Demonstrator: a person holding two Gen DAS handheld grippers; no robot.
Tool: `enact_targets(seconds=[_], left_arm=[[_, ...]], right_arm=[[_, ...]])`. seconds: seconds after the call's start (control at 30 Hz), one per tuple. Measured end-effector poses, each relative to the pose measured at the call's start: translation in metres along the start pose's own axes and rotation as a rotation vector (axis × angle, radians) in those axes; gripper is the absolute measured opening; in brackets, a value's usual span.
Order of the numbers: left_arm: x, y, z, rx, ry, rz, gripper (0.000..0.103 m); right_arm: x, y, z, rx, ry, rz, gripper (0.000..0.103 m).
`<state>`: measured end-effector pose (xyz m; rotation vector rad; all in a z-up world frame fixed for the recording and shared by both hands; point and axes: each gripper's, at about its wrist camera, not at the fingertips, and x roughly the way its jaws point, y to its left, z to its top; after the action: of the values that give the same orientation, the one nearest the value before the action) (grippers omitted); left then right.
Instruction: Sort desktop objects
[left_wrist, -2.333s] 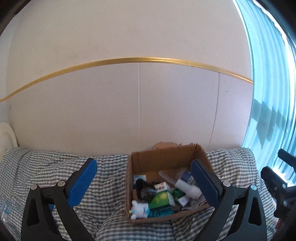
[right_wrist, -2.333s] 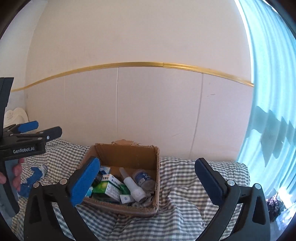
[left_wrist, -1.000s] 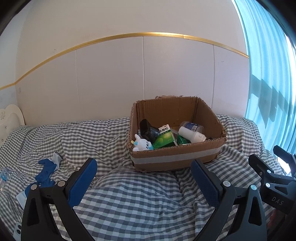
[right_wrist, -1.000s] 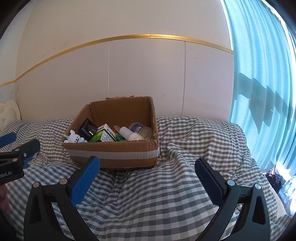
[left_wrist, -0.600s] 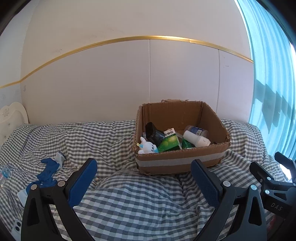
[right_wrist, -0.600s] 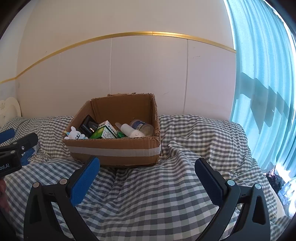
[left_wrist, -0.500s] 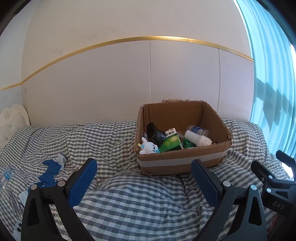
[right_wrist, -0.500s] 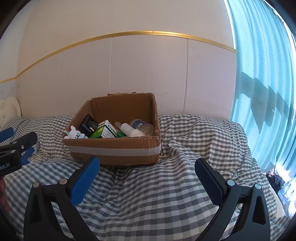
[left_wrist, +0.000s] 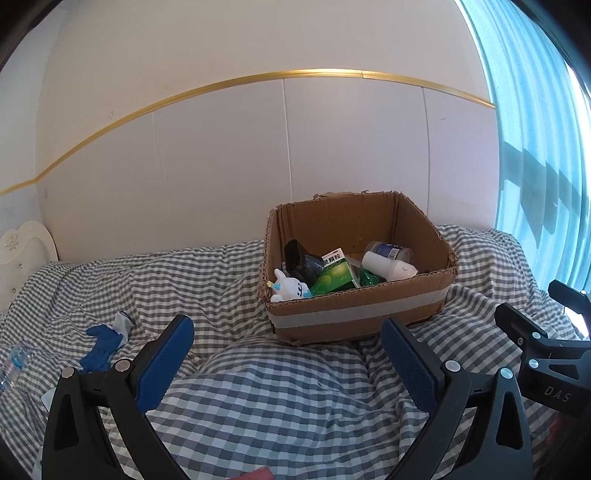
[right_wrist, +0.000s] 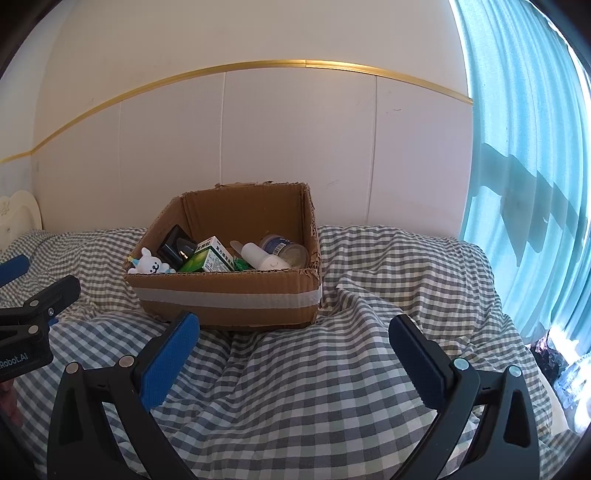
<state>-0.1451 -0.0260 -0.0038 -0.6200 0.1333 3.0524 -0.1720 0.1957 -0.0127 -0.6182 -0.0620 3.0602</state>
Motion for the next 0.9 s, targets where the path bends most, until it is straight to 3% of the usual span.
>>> enact_targets(seconds=[0.9], left_arm=[[0.0040,0.0070,-0.0022,-0.033,0.037,-0.009,0.103]], right_arm=[[0.0018,0.0002,-0.0014,-0.013,0.005,0.006,0.103]])
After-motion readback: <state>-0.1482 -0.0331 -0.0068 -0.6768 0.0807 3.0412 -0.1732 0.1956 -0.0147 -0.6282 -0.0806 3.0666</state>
